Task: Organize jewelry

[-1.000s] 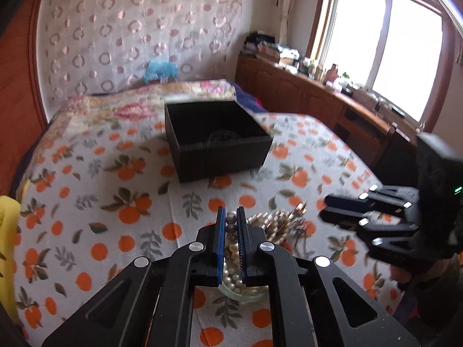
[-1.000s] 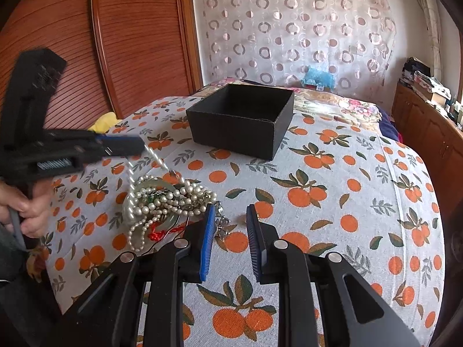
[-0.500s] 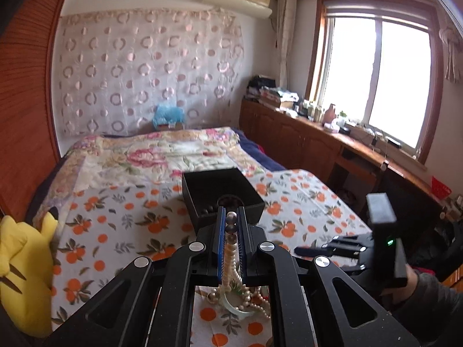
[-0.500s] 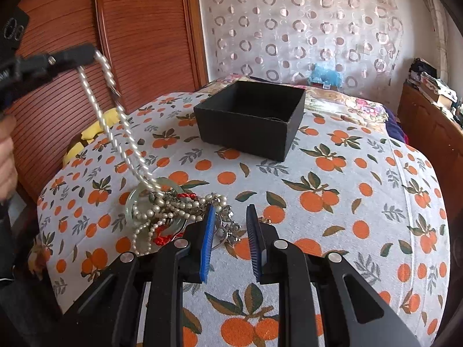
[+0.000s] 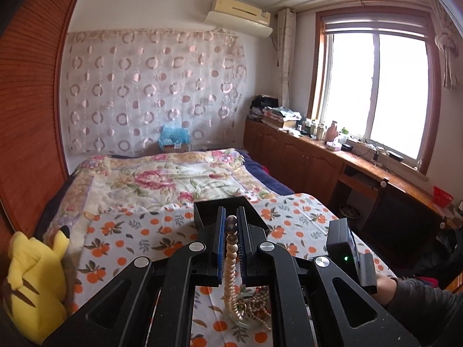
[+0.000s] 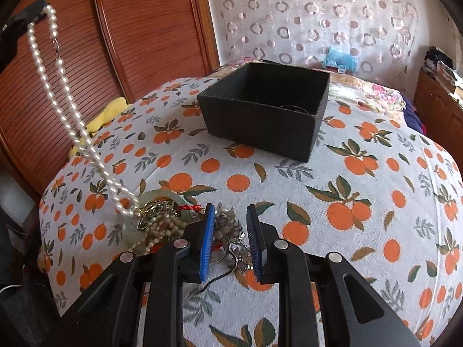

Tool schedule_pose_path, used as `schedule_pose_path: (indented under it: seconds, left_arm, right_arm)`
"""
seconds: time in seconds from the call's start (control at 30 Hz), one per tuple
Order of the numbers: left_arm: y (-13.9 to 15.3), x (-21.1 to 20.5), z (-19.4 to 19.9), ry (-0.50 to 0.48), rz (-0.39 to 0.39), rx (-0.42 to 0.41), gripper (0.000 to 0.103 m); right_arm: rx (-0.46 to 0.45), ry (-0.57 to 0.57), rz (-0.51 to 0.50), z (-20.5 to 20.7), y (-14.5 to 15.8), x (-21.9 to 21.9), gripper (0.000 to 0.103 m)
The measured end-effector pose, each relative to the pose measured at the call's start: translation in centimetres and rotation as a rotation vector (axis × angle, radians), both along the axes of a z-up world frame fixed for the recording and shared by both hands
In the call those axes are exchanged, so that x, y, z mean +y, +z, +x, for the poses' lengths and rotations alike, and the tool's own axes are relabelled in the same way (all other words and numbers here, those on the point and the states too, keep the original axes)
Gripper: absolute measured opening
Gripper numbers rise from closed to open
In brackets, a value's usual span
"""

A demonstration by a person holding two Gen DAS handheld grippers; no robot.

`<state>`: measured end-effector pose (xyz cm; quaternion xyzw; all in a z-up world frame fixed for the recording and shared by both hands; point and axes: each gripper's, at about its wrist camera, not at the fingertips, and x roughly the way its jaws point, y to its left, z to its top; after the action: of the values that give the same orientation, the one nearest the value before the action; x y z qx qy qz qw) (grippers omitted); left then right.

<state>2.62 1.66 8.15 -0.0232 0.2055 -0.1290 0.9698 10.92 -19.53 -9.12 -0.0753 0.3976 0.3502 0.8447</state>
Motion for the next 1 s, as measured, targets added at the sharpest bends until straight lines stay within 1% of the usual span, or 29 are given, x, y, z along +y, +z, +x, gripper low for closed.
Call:
schedule_pose_path:
  seconds: [0.07,0.2,0.27,0.33,0.47,0.53,0.7,0.93,1.0]
  left_arm:
    - [0.3,0.2,0.0,0.007,0.003,-0.007,0.007]
    - [0.2,0.6,0.2,0.016,0.005,-0.004,0.007]
    - [-0.2,0.6,0.4,0.019,0.006,0.004,0.007]
    - [-0.5,0.5,0.5,0.021,0.007,0.011,0.007]
    - [-1.1,0.5,0.9,0.022,0.007,0.026,0.007]
    - [-1.3,0.6,0.9,0.022,0.007,0.031,0.007]
    - [-1.5,0.6,1.0,0.022,0.006,0.035,0.007]
    - [-2.4,0.5,1.0,0.018,0.007,0.047,0.007]
    - [-2.5,0.5,1.0,0.018,0.008,0.048,0.007]
  right_arm:
    - [0.013,0.003,-0.002,0.3,-0.1,0.1,0.028]
    - [0.019,0.015,-0.008,0.1,-0.2,0.4,0.028]
    - [0.012,0.027,-0.013,-0.2,-0.1,0.5,0.021]
    - [-0.007,0.031,-0.022,-0.4,0.1,0.6,0.018]
    - [-0.025,0.035,-0.002,-0.4,0.8,0.2,0.01]
    - [-0.031,0.033,0.008,-0.4,1.2,-0.1,0.009]
    - [-0.052,0.026,0.011,-0.5,2.0,-0.5,0.007]
    - [-0.087,0.005,0.046,-0.5,3.2,-1.2,0.006]
    - [-0.101,-0.007,0.036,-0.4,3.4,-1.3,0.006]
